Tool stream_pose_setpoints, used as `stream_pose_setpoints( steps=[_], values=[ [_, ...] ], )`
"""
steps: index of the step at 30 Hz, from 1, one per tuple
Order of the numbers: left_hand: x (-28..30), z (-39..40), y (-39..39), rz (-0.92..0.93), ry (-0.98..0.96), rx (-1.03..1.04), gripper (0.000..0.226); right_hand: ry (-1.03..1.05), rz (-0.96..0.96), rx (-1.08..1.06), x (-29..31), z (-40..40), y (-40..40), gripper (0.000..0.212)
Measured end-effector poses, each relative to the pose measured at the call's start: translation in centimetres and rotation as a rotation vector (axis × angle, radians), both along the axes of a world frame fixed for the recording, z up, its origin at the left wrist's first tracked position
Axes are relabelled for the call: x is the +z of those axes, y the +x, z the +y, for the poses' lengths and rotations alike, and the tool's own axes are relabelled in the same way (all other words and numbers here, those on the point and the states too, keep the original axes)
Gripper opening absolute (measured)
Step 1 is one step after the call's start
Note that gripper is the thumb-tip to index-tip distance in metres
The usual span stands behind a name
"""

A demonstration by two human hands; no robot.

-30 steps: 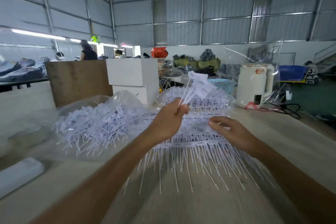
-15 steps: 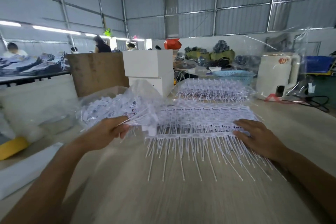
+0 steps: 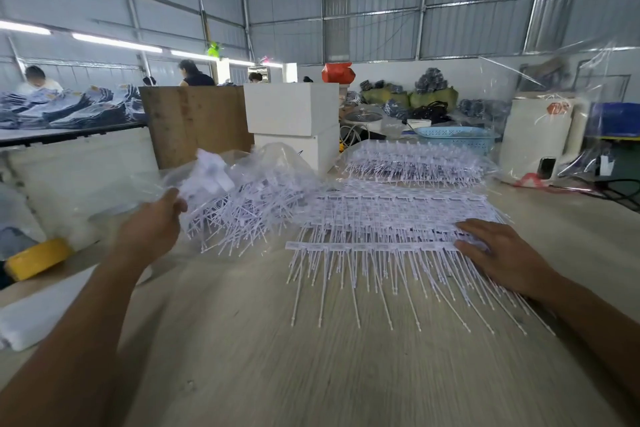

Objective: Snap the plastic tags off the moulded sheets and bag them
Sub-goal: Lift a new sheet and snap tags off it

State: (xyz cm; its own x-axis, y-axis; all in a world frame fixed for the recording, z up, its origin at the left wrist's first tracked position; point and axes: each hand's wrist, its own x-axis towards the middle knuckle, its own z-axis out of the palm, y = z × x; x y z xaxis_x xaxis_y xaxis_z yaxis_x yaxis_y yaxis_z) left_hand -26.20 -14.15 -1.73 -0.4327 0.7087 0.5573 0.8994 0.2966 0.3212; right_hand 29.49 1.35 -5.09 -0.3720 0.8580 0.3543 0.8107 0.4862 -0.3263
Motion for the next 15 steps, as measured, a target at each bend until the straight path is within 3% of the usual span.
stream_pose_setpoints(
  steps=[2, 4, 5, 7, 10, 15],
  values=[
    [0.8, 0.3, 0.5, -0.278, 0.165, -0.046, 0.016, 0.008, -0.005, 0.002, -0.1, 0.1, 0.1, 0.065],
    [1.5, 0.3, 1.4, -0.643, 0.302, -0.249, 0.024, 0.014, -0.004, 0.003, -0.2, 0.3, 0.2, 0.065],
    [1.8, 0.0, 1.8, -0.741, 0.275, -0.354, 0.027, 0.018, -0.001, 0.004, -0.3, 0.3, 0.2, 0.065],
    [1.8, -0.6, 2.2, -0.729, 0.009, -0.476, 0.029, 0.026, 0.004, 0.012, -0.4, 0.5, 0.2, 0.066],
    [1.4, -1.1, 3.1, -0.55, -0.419, -0.464, 0.027, 0.036, 0.004, 0.019, -0.6, 0.7, 0.3, 0.067],
    [1.2, -0.3, 4.9, -0.449, -0.436, -0.284, 0.024, 0.043, 0.014, 0.019, -0.7, 0.9, 0.3, 0.068]
  ],
)
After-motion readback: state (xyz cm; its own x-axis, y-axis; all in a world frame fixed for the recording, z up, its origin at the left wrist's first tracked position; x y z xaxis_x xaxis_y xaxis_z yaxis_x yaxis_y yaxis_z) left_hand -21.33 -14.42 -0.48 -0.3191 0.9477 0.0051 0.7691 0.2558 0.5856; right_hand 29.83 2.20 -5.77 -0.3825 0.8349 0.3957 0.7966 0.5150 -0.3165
